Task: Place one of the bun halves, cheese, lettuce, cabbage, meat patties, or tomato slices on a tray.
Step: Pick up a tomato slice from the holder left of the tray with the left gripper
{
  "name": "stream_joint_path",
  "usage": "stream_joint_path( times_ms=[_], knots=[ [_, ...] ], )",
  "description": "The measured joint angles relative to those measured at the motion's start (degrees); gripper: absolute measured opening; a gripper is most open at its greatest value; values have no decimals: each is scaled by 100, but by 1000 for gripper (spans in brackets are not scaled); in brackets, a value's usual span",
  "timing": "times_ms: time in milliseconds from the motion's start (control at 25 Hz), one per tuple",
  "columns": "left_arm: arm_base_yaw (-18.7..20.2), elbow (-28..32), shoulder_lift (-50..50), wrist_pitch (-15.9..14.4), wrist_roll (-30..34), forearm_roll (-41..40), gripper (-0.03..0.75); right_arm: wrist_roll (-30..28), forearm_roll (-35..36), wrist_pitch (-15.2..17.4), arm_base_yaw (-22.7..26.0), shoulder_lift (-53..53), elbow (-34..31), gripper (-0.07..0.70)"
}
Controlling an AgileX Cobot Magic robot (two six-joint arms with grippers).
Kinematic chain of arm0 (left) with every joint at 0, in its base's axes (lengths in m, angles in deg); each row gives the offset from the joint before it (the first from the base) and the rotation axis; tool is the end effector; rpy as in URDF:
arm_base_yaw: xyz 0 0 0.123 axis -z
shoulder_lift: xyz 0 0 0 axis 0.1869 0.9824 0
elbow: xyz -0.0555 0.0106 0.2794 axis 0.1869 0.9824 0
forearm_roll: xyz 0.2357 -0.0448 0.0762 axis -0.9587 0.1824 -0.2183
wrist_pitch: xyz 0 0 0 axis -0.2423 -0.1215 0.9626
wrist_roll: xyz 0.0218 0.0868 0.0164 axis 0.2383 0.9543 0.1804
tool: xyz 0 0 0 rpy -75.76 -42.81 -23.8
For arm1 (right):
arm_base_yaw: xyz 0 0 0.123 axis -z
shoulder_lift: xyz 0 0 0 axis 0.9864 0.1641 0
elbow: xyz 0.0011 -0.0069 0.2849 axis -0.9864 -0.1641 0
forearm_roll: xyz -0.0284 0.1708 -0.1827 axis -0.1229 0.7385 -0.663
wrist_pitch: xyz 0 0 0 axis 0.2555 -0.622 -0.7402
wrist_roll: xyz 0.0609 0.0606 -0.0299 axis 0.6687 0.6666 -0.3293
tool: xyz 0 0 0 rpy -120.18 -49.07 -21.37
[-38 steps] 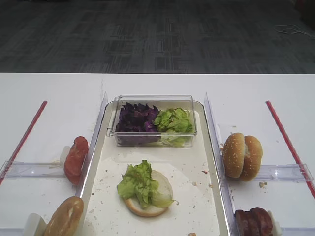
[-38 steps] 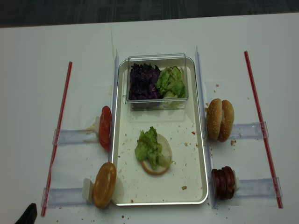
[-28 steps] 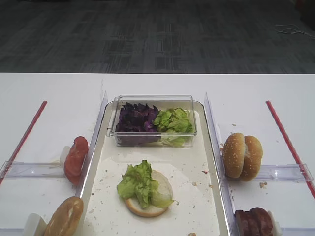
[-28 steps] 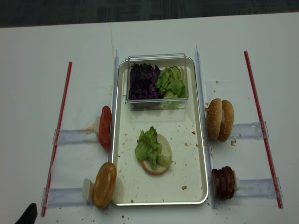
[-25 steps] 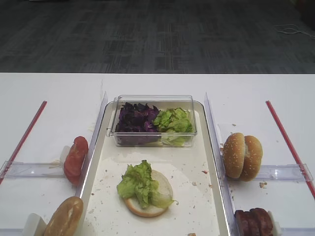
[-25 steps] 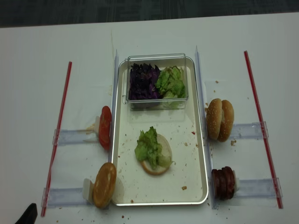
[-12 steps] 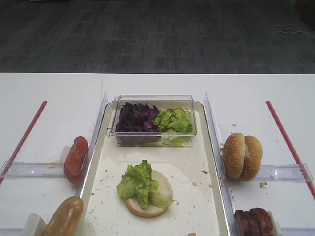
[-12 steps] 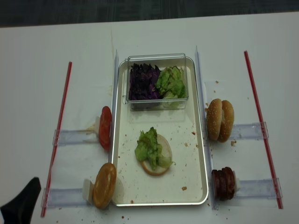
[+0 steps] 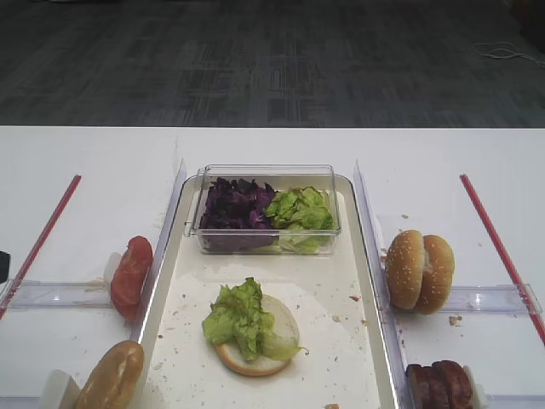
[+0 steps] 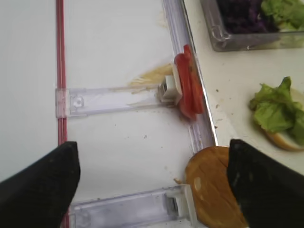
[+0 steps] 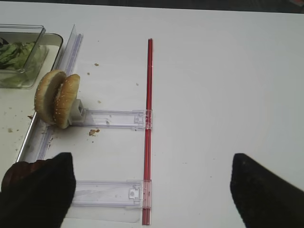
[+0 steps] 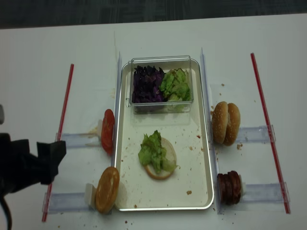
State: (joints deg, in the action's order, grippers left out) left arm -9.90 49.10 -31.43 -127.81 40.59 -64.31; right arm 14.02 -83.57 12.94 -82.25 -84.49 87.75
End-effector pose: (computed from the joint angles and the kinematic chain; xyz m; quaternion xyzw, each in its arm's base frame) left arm 0.1183 -0.0191 0.2662 0.0162 0.9269 -0.1023 0.3606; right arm -0.0081 -0.0034 0.2691 -0.0171 0.8667 -0.0150 0.4983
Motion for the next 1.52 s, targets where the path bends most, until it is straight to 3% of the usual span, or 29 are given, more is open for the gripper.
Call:
stream_joint_path(
  times_ms=[200,400,520,680,800,1040,1120,1520],
  knots=[
    [0,-389,1554,260,265,72,615,13,0,0,0,0,0,685],
    [0,-1202,2876,248,292,85,615,13,0,0,0,0,0,685],
    [0,-1788,3551,-39,302,85,615,13,0,0,0,0,0,685],
    [0,-2601,4373,-645,316,85,615,13,0,0,0,0,0,685],
    [0,-3143,4901,-1193,281,34,615,13,0,0,0,0,0,685],
    [0,-4012,5693,-2407,-439,-589,615,13,0,0,0,0,0,685],
    [0,-4172,5826,-2542,-572,-867,615,13,0,0,0,0,0,685],
    [60,-4230,5885,-2608,-631,-1145,615,13,-10,0,0,0,0,685]
  ],
)
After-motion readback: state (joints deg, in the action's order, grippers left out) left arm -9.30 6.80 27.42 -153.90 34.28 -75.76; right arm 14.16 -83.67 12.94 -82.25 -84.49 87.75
